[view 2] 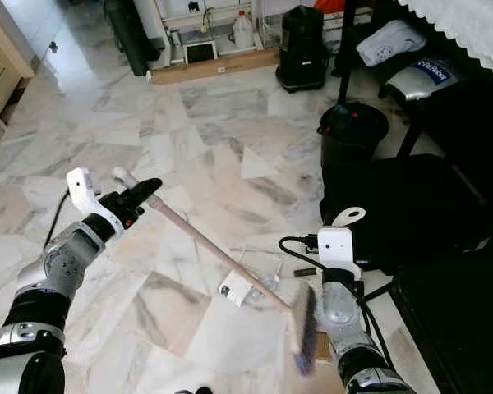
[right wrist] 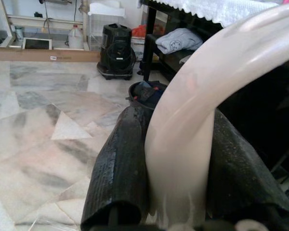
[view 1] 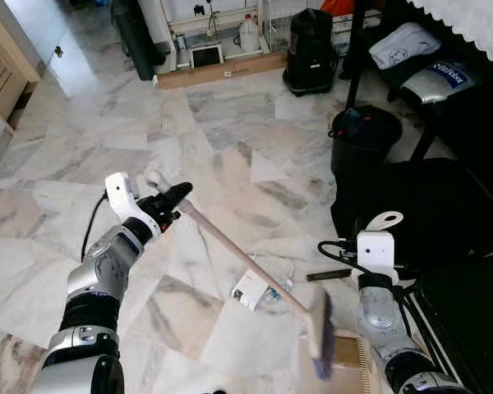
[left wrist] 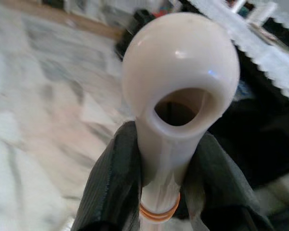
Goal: Sweep floor
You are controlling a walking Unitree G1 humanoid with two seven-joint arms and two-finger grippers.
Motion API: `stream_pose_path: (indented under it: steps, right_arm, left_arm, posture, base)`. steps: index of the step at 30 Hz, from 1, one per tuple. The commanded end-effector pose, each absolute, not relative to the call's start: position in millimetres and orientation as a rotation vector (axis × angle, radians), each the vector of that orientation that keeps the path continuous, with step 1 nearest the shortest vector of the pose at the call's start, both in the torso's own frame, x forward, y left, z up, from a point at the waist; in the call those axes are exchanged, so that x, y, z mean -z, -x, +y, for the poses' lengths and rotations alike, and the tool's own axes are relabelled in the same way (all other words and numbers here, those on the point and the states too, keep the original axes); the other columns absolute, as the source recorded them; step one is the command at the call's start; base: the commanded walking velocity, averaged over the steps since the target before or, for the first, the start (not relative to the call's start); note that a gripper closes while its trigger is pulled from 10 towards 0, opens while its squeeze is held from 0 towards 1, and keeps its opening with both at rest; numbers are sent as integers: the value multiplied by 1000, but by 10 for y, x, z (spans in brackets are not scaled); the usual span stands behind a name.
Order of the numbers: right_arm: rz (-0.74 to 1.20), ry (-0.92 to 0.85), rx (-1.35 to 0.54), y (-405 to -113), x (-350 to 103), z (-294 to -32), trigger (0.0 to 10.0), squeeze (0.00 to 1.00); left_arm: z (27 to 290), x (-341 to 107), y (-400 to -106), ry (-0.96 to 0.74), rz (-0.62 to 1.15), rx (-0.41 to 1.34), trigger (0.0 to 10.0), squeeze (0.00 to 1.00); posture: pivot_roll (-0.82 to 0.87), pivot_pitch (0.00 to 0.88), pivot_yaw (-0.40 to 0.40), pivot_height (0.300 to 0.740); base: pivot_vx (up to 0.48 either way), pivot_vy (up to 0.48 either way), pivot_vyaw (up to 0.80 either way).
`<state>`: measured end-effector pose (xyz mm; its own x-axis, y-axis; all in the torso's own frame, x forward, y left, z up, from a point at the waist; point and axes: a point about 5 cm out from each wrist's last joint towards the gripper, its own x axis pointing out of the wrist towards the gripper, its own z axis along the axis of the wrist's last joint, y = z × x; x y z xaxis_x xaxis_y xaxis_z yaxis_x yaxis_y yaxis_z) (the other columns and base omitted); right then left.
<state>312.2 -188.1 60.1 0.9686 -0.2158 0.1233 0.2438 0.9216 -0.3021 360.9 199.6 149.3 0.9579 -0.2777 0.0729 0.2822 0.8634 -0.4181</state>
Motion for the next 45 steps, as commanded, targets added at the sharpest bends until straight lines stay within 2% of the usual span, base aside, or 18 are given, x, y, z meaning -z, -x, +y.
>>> stream_pose_path:
  steps: [1, 4, 7, 25, 35, 45]
  right_arm:
    - [-31, 305, 222, -3068, -483, -1824, 10000, 0]
    - [-32, 295, 224, -3067, -484, -1825, 10000, 0]
    - [-45, 273, 241, -3079, -511, -1830, 10000, 0]
    - [-220, 153, 288, -3122, -794, -1825, 10000, 0]
    - [-354, 69, 305, -3017, -1057, -1854, 10000, 0]
    - [-405, 71, 333, -2906, -1229, -1948, 10000, 0]
  left_arm:
    - [2133, -1626, -3618, 387, -86, 236, 10000, 0]
    - [2117, -1622, -3580, 171, -116, 199, 10000, 0]
    - [2063, -1506, -3516, 82, -108, 181, 10000, 0]
    - [2014, -1207, -3407, -26, -98, 112, 10000, 0]
    - [1810, -1199, -3334, -70, -166, 161, 10000, 0]
    - [1610, -1262, -3261, -89, -247, 209, 10000, 0]
  posture:
    - [37, 122, 131, 740]
    - [35, 122, 128, 740]
    - [26, 120, 129, 740]
    - [-55, 81, 110, 740]
    - [-93, 0, 83, 740]
    - [-119, 0, 59, 740]
  base:
    - [0, 0, 0]
    - [0, 0, 0]
    - [0, 0, 0]
    - [0, 0, 0]
    - [0, 0, 0]
    - [0, 0, 0]
